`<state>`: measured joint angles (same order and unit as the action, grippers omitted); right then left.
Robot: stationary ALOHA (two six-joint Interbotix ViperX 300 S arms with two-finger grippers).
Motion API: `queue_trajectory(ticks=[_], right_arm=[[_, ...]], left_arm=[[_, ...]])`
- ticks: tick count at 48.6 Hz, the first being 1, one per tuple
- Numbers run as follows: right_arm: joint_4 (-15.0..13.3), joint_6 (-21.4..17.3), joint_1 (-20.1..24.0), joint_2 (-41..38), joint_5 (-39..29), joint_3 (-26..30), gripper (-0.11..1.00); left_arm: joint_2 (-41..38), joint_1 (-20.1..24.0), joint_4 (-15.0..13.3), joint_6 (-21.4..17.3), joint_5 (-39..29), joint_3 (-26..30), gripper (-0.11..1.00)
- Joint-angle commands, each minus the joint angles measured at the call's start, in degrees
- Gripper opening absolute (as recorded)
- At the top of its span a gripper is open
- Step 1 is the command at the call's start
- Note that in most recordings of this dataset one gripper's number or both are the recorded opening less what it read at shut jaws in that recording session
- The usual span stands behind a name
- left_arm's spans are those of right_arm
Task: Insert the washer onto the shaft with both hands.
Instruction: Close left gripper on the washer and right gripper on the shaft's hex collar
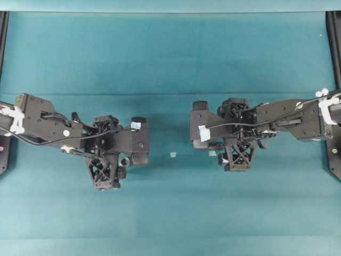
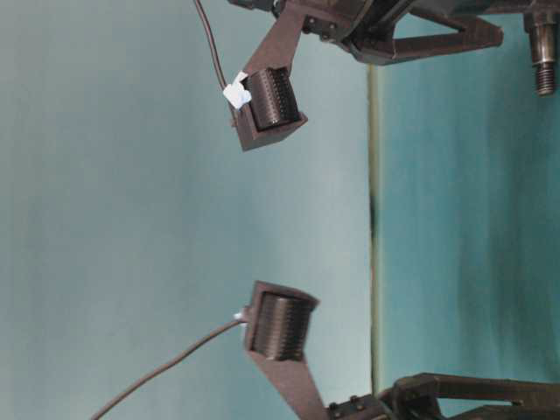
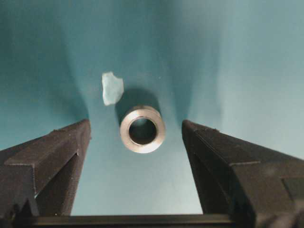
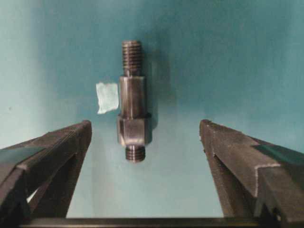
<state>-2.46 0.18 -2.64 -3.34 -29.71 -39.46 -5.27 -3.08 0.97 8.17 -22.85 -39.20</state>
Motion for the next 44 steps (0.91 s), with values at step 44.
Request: queue_trajectory(ticks=[44], right_arm=[[-0.1, 0.1, -0.2, -1.1, 3.4, -1.1, 0.92]], left_arm=[[-0.2, -0.3, 0.2, 0.4, 1.7, 0.2, 0.81]])
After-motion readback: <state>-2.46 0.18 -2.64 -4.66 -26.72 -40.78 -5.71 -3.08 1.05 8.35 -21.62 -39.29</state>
